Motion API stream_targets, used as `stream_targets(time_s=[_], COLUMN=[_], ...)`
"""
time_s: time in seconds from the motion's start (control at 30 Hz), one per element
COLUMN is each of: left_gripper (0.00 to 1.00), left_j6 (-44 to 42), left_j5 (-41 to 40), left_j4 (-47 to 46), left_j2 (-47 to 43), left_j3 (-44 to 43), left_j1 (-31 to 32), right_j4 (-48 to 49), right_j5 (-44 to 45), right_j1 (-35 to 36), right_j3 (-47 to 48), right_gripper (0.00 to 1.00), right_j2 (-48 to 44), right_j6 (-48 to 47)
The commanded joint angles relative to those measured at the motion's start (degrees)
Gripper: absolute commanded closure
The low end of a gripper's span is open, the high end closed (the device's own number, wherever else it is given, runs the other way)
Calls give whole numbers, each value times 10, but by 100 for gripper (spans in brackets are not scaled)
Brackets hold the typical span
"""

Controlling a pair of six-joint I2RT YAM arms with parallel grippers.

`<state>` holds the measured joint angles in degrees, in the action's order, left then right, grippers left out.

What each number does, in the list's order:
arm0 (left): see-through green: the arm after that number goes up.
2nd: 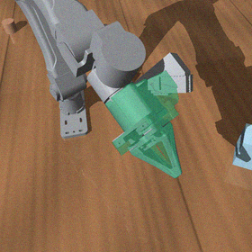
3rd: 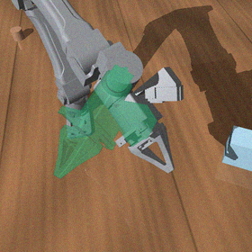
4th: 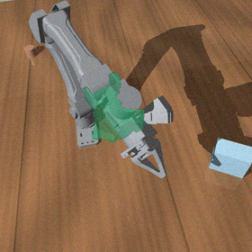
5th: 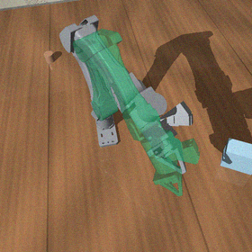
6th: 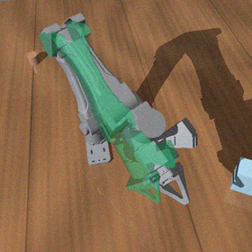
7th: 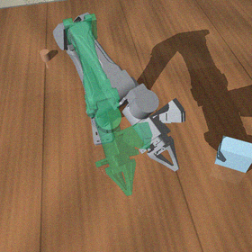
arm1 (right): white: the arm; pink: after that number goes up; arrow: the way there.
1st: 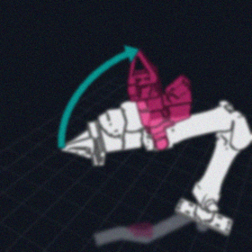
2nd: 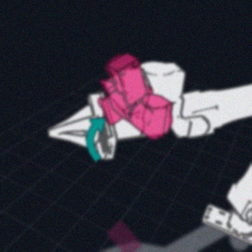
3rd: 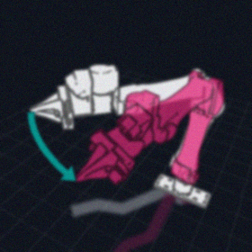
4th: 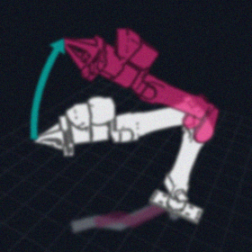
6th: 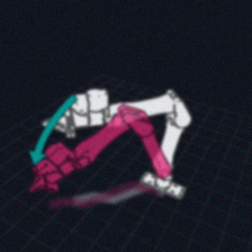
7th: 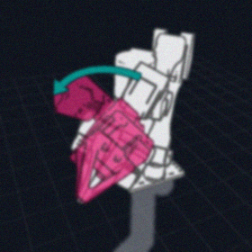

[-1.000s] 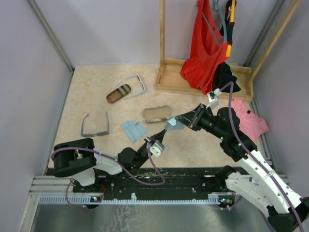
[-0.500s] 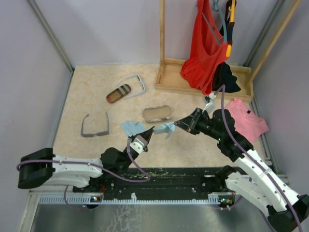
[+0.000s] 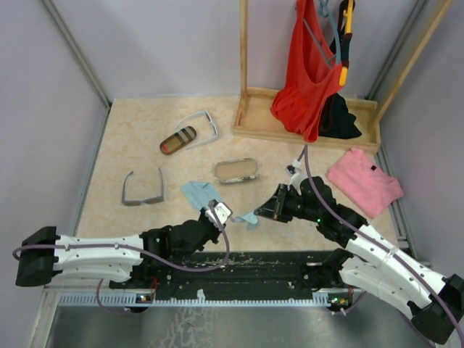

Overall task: Organize the sunglasses
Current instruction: Place the glasses cleaning cloth at the center of the board.

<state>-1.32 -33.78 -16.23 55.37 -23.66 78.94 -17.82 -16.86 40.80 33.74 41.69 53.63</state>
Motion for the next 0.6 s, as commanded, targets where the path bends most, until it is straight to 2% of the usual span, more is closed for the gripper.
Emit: stream_targets(time_s=[0.0,0.1,0.2,0.4,0.57], left_gripper=[100,100,100,99,99], left_j6=[120,161,196,194,154], left_j5=[-7,5,4,-60,-62], left_j4=[166,226,245,164,91], left_j2=[13,31,47,119,194], left_j3=[-55,-79,-83,-73,-91], left_j1=[11,13,13,5,-38], right_j4=[-1,-2,6,80,136], right_j5=[6,-2,1,34,55], right_j1=[24,29,29,28,12], right_j3=[-10,-35,-62,-92,-81], right_gripper=[100,100,100,100,100], right_j2=[-5,-8,-2,60,139], right_j6=[0,5,5,3,-20])
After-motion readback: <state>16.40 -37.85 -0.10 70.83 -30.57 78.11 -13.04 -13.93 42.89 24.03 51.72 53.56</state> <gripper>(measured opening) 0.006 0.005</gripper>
